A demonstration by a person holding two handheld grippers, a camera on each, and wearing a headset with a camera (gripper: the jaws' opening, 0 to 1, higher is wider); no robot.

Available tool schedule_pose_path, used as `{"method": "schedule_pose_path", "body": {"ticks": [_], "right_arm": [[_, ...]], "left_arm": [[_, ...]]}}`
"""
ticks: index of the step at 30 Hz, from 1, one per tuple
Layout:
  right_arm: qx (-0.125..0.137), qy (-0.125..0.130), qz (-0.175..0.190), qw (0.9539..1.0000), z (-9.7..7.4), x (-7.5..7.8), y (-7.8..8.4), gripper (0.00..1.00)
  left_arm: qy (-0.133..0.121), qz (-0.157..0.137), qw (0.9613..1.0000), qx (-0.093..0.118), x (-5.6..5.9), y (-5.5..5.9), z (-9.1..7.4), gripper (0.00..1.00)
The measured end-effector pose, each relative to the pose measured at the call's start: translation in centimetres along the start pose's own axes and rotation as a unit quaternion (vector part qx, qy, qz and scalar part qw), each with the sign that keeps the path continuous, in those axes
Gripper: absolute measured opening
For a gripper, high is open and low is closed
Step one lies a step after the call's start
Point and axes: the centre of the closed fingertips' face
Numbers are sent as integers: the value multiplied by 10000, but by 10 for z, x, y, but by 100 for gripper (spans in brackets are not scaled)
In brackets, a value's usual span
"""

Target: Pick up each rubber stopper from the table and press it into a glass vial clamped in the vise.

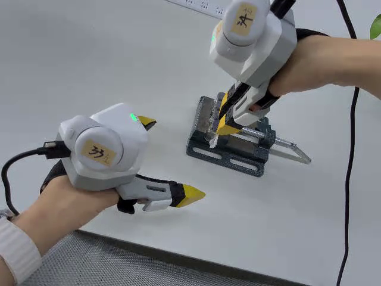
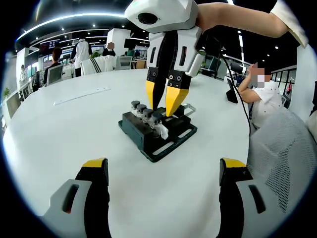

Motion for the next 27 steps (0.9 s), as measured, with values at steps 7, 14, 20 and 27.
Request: {"method": "schedule_pose_path", "body": {"ticks": [7, 14, 20, 27], "right_arm": [[31, 66, 14, 10000, 1, 2, 2, 5], [76, 76, 45, 9999, 1, 2, 0, 2], [56, 81, 24, 9999, 1, 3, 0, 2], [34, 139, 20, 9999, 1, 4, 0, 0]], "left_arm": [[1, -19, 10000, 11, 0, -1, 0, 92], [9, -44, 10000, 6, 0, 0, 0, 92], [28, -47, 10000, -8, 0, 1, 0, 92], [38, -62, 10000, -3, 1, 1, 0, 91]]}}
Point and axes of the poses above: the centre of the closed fingertips' face, and the gripper's own axes: z roughly forward along the fingers, x roughly to its right, y roughly out of its underside, and after that the axes turned 5 degrees about -z, right-handed
